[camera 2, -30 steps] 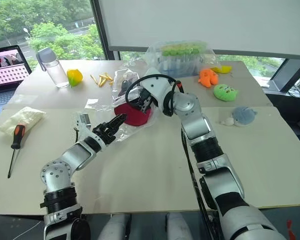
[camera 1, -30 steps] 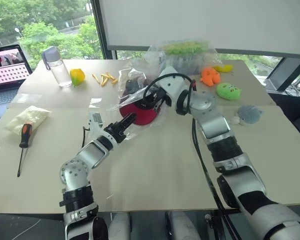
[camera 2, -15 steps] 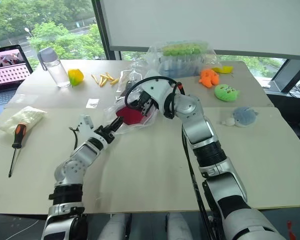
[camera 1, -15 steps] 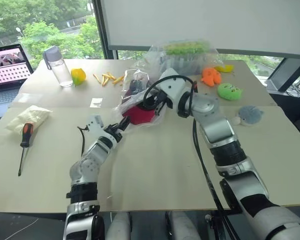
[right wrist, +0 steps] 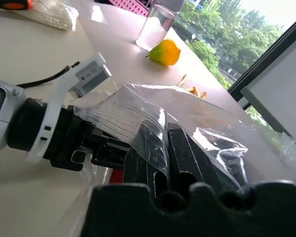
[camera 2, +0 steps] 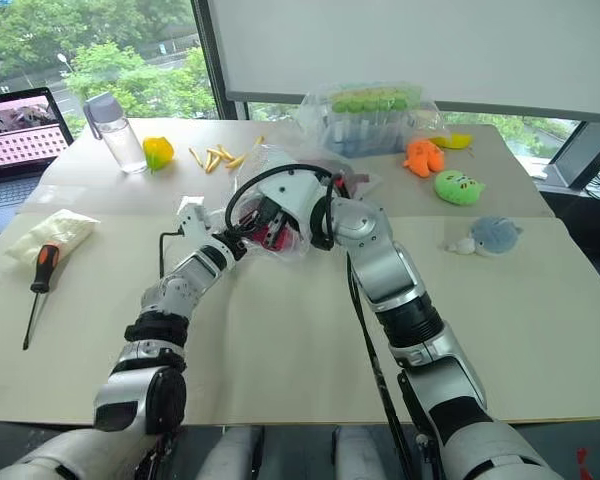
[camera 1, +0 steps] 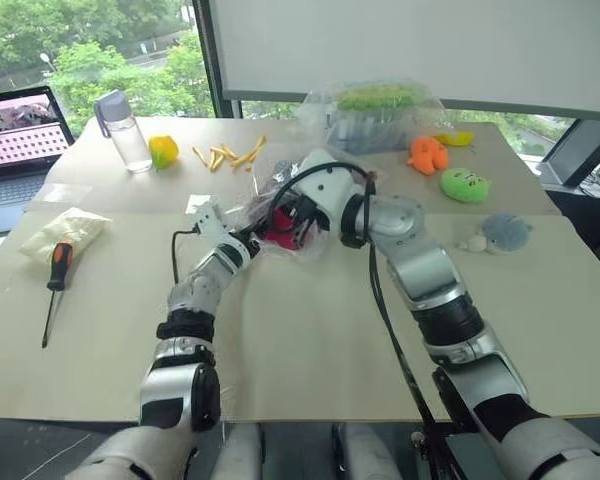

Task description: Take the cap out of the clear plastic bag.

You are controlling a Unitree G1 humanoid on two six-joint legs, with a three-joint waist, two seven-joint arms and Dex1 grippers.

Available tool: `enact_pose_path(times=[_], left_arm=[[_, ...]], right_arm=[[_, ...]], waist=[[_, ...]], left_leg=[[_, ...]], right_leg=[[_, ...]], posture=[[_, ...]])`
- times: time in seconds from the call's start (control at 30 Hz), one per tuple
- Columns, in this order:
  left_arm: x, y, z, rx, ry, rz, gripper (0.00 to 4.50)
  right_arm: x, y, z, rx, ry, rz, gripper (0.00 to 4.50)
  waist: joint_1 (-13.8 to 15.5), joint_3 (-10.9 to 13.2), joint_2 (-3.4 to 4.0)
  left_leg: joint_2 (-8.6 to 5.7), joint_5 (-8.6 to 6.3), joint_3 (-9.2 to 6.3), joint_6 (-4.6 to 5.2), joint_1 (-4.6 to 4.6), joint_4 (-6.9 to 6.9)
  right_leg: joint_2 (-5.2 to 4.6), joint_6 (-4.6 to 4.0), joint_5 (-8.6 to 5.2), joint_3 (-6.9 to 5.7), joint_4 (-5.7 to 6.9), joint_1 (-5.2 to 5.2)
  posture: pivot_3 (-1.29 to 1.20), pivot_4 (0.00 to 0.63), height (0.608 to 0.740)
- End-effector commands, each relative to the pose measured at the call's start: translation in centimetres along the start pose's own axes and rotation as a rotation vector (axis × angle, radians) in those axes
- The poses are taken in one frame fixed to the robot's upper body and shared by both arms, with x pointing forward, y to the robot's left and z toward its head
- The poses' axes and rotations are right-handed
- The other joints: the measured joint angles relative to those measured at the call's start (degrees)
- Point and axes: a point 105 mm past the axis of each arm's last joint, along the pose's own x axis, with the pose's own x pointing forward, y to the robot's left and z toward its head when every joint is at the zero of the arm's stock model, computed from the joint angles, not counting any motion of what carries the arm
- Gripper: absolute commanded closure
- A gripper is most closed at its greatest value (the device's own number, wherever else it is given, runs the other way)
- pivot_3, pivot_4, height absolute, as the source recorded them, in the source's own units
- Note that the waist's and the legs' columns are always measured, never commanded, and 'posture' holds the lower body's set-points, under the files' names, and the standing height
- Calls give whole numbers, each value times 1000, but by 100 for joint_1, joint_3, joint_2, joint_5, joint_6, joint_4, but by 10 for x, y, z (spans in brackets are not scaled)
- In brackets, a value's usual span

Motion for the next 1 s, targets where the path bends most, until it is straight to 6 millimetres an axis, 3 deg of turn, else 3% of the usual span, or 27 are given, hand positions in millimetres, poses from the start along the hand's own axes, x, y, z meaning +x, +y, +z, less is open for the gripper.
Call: enact_pose_path(times=[0.03,0.1,0.2,0.53,0.67,0.8,0.9,1.0], left_arm=[[7,3,-19,15,80,5,0],[11,-2,-21,10,90,-19,0],[14,-7,-22,-5,88,-37,732],[14,-16,-27,-112,80,-93,4335],[13,-25,-17,-165,44,-113,4470],[6,-48,-8,-195,49,-164,4470],[-12,-66,-6,-166,71,-206,4470],[-32,-69,-4,-123,73,-178,4470]], right_arm=[[-1,3,23,-21,-79,18,4478],[-1,3,23,-22,-77,18,4478],[-1,2,22,-25,-72,13,4500],[1,4,17,-27,-61,11,4500],[3,7,12,-38,-47,15,4500],[5,10,0,-64,-14,18,4500],[7,9,-8,-80,6,10,4500],[10,3,-15,-93,21,-15,4500]], waist=[[5,0,0],[11,0,0],[13,0,0],[-6,0,0],[-44,0,0],[-55,0,0],[-79,0,0],[-81,0,0]], left_leg=[[0,0,0,0,0,0],[0,0,0,0,0,-1],[0,0,0,0,-1,-2],[0,0,0,0,-5,-4],[0,0,0,0,-5,-4],[0,0,0,0,-5,-6],[1,0,0,-1,-7,-9],[1,0,0,-1,-6,-12]], right_leg=[[0,0,0,0,-1,1],[-1,1,0,0,-2,0],[-1,1,-1,0,-2,-1],[-1,2,-1,0,-2,-6],[-1,2,-1,0,-1,-6],[-2,3,-1,2,-3,-6],[-2,3,-2,3,-6,-8],[-2,3,-1,4,-5,-8]], posture=[[0,150,740],[0,150,740],[0,150,740],[0,150,740],[0,150,740],[0,150,740],[0,150,740],[0,150,740]])
